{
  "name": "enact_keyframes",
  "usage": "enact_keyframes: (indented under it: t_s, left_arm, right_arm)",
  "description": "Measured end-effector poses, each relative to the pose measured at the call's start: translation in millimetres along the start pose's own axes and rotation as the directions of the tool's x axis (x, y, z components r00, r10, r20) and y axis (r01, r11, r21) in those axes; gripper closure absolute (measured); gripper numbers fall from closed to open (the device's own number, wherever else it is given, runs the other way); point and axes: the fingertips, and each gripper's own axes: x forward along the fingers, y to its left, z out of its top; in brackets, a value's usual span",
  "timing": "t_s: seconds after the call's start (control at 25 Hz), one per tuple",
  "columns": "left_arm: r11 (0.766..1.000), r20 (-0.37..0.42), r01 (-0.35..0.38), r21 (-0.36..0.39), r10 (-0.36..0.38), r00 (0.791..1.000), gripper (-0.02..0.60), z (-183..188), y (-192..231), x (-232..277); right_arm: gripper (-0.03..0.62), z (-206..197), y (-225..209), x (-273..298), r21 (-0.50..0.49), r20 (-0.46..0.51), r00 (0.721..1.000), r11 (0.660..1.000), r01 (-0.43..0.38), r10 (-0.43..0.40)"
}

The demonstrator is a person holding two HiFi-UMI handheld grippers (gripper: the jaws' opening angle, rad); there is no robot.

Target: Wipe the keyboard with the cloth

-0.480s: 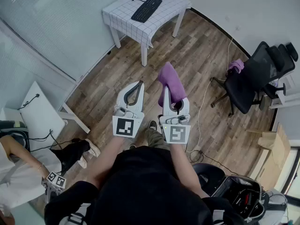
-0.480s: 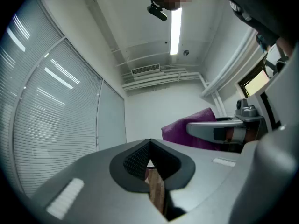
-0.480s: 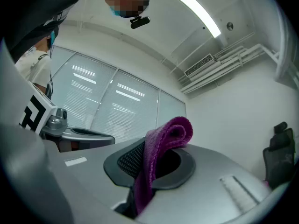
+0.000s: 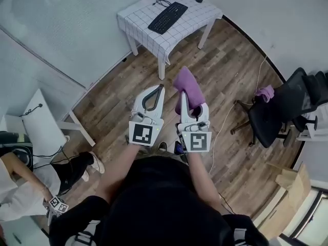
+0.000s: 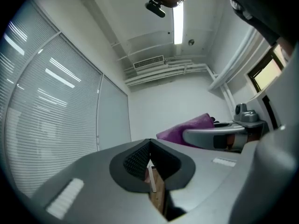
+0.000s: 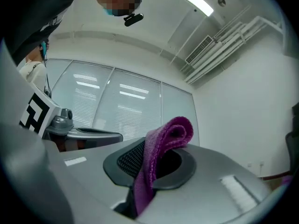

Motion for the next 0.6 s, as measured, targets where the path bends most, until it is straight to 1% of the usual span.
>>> enact_keyframes:
  t_s: [0.12, 0.2, 0.32, 0.44, 0.6]
  left_arm:
    - [1.000, -0.004, -0.008, -0.012, 0.008, 1.000, 0.581, -9.5, 10.0, 28.5]
    - [1.000, -0.011, -0.014, -0.018, 0.014, 1.000, 0.581, -19.4, 21.1, 48.9]
    - [0.999, -0.021, -0.019, -0.041, 0.018, 1.000, 0.581, -38.2, 43.8, 86.6]
    - [0.998, -0.024, -0.015, -0.067, 0.013, 1.000, 0.581, -54.7, 68.7, 131.0]
    - [0.998, -0.015, 0.005, -0.066, -0.006, 1.000, 0.581, -74.8, 94.8, 186.0]
  right_arm:
    - [0.533, -9.6, -14.1, 27.1, 0.007, -0.003, 0.999, 0.999, -0.035, 0.035]
    - [0.533, -16.9, -27.1, 48.4, 0.007, -0.005, 0.999, 0.999, -0.045, 0.045]
    - [0.533, -31.2, -49.5, 85.7, -0.010, -0.016, 0.999, 0.999, -0.041, 0.041]
    - [0.531, -48.8, -72.5, 126.1, -0.016, -0.057, 0.998, 1.000, -0.022, 0.021]
    - [0.530, -56.6, -97.0, 182.3, -0.044, -0.099, 0.995, 0.998, -0.038, 0.034]
